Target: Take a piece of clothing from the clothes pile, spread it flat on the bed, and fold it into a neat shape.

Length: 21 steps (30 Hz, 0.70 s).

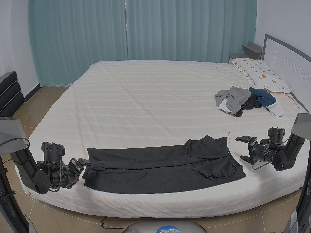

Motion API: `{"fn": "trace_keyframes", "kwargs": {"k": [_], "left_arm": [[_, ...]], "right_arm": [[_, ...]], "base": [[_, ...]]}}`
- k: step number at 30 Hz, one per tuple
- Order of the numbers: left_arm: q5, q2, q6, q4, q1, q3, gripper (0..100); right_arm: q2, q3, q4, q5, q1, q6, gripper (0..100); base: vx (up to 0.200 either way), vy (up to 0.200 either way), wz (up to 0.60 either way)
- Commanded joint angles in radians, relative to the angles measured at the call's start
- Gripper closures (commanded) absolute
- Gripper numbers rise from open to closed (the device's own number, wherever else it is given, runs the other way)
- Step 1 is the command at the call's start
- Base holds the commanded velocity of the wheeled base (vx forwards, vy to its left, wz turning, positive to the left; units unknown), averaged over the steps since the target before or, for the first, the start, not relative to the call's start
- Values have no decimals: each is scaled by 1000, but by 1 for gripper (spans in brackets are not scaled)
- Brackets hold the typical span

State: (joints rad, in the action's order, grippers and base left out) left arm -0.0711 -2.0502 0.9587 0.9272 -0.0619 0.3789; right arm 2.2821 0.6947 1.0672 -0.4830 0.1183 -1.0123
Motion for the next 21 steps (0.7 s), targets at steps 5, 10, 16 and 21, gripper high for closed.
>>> {"fn": "trace_keyframes", "kwargs": {"k": [5, 10, 16, 21], "left_arm": [[28, -105, -11, 67, -27, -14, 0], [27, -108, -11, 68, -30, -18, 0], [28, -123, -23, 70, -38, -20, 100], [62, -127, -23, 70, -35, -45, 100]], "right_arm": [[2, 0, 0, 0, -2, 0, 0], [2, 0, 0, 0, 0, 1, 0], [2, -1, 0, 0, -2, 0, 0], [2, 0, 0, 0, -2, 1, 0]], "base": [[0, 0, 0], [0, 0, 0], [0, 0, 0], [0, 0, 0]]}}
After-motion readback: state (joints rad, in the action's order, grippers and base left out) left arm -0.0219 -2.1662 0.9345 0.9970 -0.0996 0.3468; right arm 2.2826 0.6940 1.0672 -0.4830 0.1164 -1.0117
